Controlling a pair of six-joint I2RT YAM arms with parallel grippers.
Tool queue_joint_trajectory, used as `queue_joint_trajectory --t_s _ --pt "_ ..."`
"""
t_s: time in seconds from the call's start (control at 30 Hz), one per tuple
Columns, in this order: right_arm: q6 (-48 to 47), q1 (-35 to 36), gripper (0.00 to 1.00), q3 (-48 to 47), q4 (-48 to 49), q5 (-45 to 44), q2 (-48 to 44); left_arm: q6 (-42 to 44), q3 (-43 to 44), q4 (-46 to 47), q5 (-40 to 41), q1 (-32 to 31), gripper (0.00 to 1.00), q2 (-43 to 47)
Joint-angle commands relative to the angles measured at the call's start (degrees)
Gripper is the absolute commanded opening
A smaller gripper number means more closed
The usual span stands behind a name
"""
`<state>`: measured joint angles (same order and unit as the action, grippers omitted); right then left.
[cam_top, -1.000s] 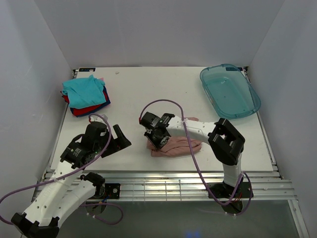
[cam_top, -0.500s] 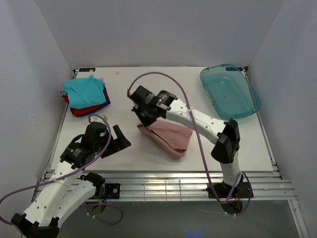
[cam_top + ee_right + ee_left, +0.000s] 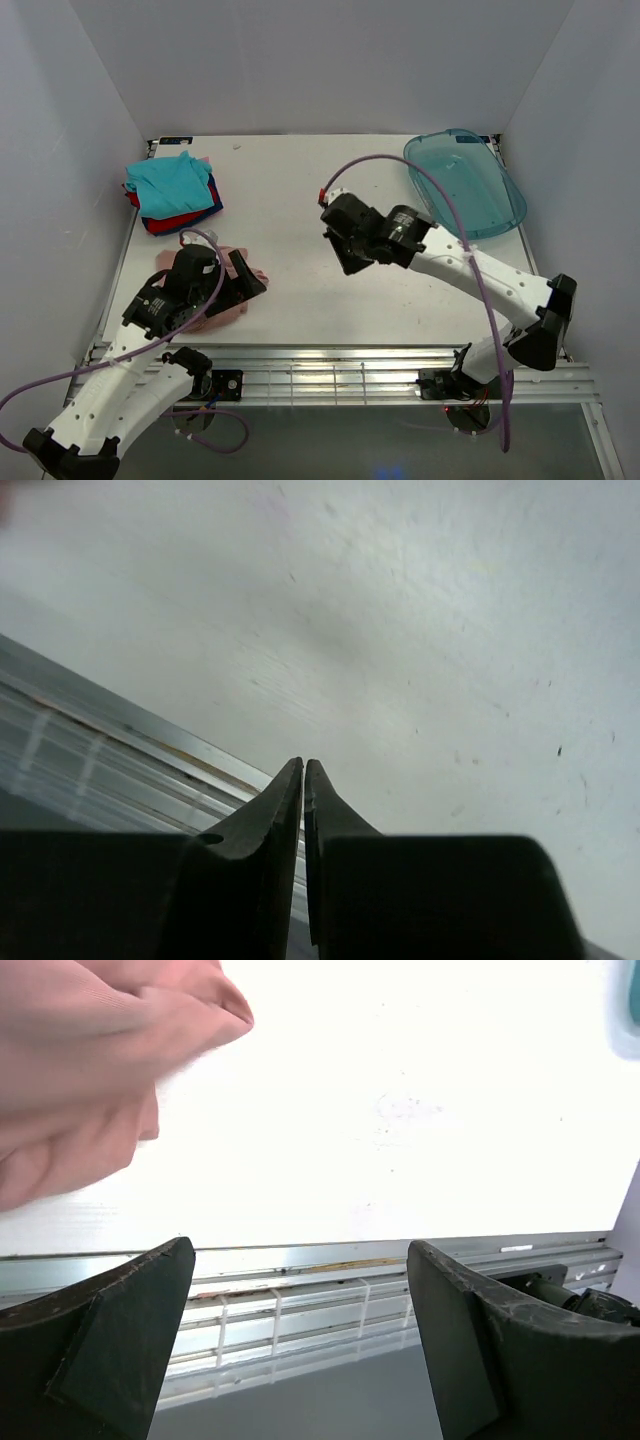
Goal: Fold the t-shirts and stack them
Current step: Flatten the tshirt out
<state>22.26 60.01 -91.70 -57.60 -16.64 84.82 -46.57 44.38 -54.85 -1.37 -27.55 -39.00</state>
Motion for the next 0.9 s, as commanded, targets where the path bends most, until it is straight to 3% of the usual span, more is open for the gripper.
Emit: queue_joint_trajectory --t_s 0.0,0.1,0.23,0.3,0.5,0.77,0.8,0.83,0.87 --pt "4.89 0.11 0.1 14.13 0.64 -2.0 0.79 -0.98 -0.17 4.57 -1.88 -0.13 0.98 -0.02" --pt "6.04 0.11 0.11 19.35 6.61 1.08 -0.44 -1.07 -0.96 5.37 1.7 -0.13 0.98 -1.85" --pt "5.95 0.2 0.27 22.01 15.84 8.11 1.04 -3.0 1.58 0.72 17.05 -0.13 0.98 -6.6" --pt "5.69 0.28 0.29 20.08 17.26 9.52 2.89 -3.27 2.29 -0.17 20.95 -0.13 0.98 -9.58" --pt "4.46 1.86 0.3 10.06 14.98 10.49 10.19 -4.67 0.89 0.8 26.49 -0.13 0.98 -18.9" --pt "4.72 2.66 0.31 12.59 17.79 11.9 7.83 -5.47 -5.7 8.69 29.06 0.39 0.96 -28.64" --pt "4.72 2.57 0.31 13.64 17.96 11.72 7.04 -5.2 -6.14 9.58 27.92 0.39 0.89 -29.98" --pt "4.98 2.57 0.31 14.52 17.88 11.2 6.51 -4.68 -6.76 11.24 27.56 0.31 0.66 -31.73" --pt "4.98 2.57 0.31 14.53 17.62 11.19 6.24 -4.24 -6.94 12.21 27.12 0.3 0.66 -31.75"
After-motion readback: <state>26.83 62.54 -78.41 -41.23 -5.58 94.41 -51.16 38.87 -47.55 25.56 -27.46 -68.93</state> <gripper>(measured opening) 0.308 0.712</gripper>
